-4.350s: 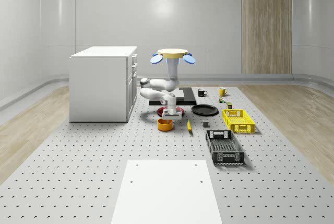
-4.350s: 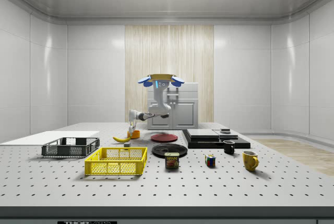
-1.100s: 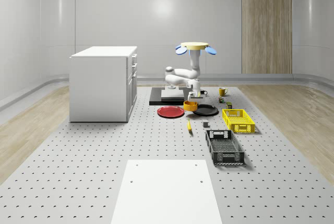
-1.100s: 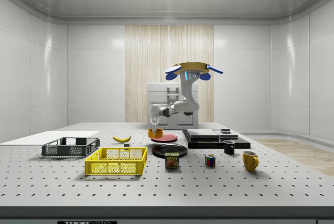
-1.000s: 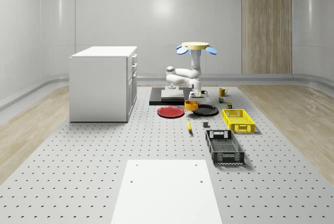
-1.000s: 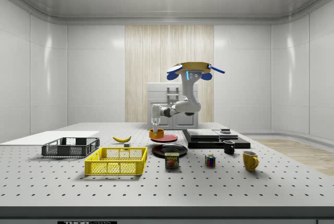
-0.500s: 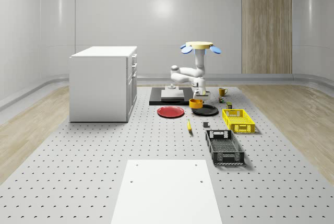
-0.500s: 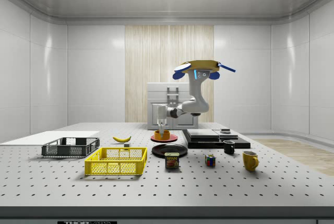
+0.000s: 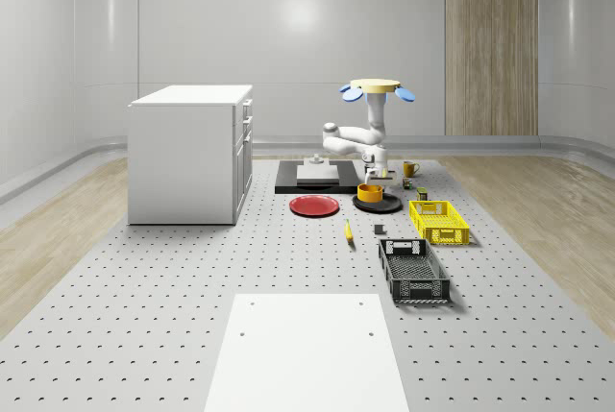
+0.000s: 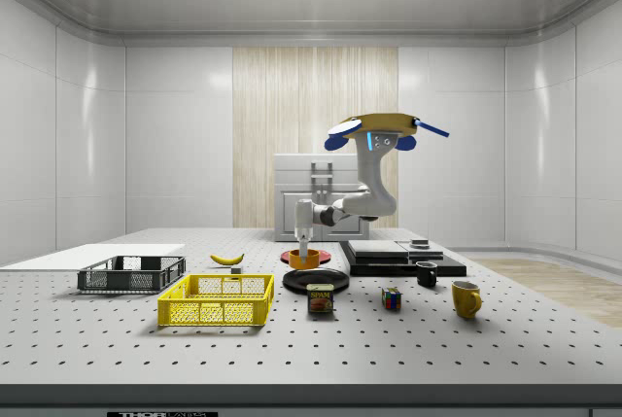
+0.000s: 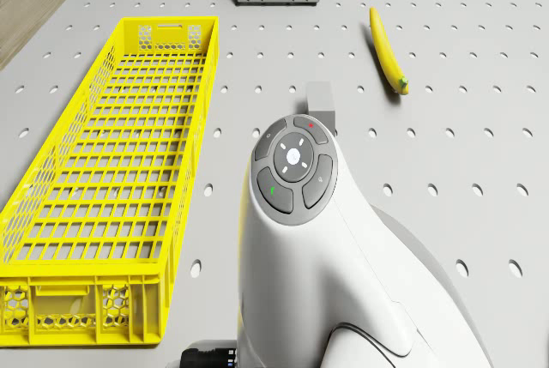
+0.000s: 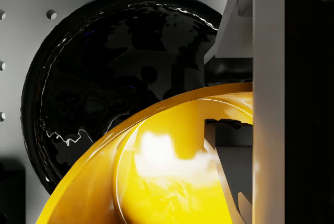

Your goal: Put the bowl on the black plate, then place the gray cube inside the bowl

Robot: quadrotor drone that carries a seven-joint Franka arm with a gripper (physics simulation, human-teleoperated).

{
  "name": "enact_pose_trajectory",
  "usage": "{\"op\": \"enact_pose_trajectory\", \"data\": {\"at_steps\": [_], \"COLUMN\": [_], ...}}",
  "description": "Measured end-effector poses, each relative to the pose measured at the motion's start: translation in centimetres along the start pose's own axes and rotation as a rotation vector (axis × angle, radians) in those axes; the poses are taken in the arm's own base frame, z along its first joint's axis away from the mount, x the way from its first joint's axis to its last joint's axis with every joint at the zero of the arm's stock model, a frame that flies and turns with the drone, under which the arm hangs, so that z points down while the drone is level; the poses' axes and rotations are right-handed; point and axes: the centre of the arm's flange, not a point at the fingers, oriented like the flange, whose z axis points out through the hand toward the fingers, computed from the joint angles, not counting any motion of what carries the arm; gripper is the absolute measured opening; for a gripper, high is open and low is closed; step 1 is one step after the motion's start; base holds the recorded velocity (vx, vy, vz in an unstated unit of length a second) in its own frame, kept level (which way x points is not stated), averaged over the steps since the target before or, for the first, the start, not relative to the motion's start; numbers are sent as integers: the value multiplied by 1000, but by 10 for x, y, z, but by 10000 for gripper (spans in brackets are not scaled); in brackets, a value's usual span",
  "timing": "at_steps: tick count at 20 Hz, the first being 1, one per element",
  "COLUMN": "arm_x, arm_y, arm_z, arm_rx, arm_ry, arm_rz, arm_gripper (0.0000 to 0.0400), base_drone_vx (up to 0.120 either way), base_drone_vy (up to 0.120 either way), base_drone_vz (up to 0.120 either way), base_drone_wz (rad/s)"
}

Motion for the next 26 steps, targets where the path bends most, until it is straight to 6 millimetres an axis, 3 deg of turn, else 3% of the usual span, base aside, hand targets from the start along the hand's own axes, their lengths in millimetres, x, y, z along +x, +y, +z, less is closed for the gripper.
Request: {"op": "enact_pose_trajectory", "data": {"at_steps": [6, 13, 26], "arm_x": [0, 0, 5], "arm_y": [0, 0, 5], "arm_z": [0, 0, 0], "arm_rx": [0, 0, 0], "arm_ry": [0, 0, 0], "arm_rz": [0, 0, 0], "arm_gripper": [100, 100, 100], "base_drone_vx": [-80, 0, 0], "base_drone_vy": [47, 120, 0], "base_drone_vz": [0, -40, -25], "base_drone_wz": [0, 0, 0]}}
